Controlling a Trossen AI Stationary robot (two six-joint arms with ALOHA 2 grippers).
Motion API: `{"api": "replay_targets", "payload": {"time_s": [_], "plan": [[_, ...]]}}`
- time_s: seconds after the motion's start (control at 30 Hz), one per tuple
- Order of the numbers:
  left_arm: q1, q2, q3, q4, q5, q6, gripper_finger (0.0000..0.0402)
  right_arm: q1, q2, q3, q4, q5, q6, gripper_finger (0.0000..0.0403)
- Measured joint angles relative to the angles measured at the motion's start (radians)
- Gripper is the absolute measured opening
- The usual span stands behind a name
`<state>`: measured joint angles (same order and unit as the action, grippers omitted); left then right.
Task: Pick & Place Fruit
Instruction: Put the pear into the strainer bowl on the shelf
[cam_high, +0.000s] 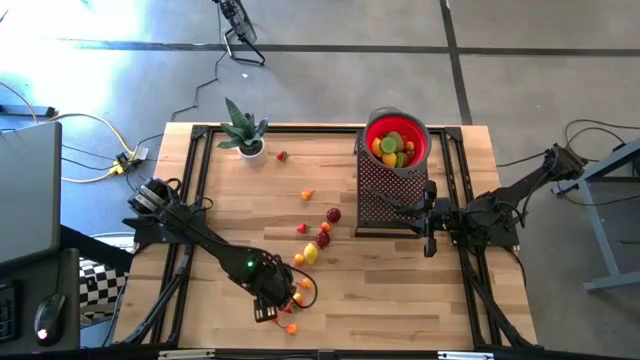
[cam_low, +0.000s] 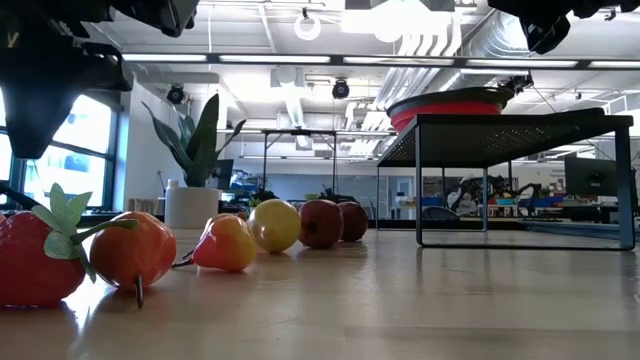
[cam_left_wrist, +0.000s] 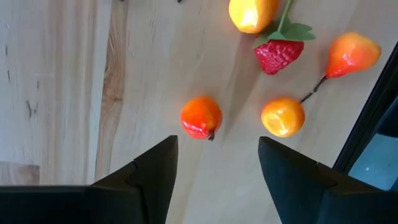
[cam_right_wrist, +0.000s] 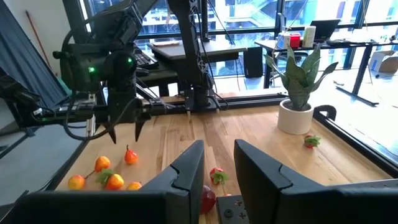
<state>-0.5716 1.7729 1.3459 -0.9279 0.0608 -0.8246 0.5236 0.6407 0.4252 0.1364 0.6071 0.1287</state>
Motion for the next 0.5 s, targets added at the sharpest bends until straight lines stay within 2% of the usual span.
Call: {"api": "replay_targets", "payload": {"time_s": [0.27,0.5], "plan": [[-0.007,0.04,0.0,0.015,-0.012,-0.018,0.0219,0.0,0.0,0.0,-0.007,0.0,0.005,0.0081],[-0.005,0.075,0.0,0.029,0.035,-0.018,0.0219,0.0,0.0,0.0,-0.012,0.0,0.006,0.0081]]}}
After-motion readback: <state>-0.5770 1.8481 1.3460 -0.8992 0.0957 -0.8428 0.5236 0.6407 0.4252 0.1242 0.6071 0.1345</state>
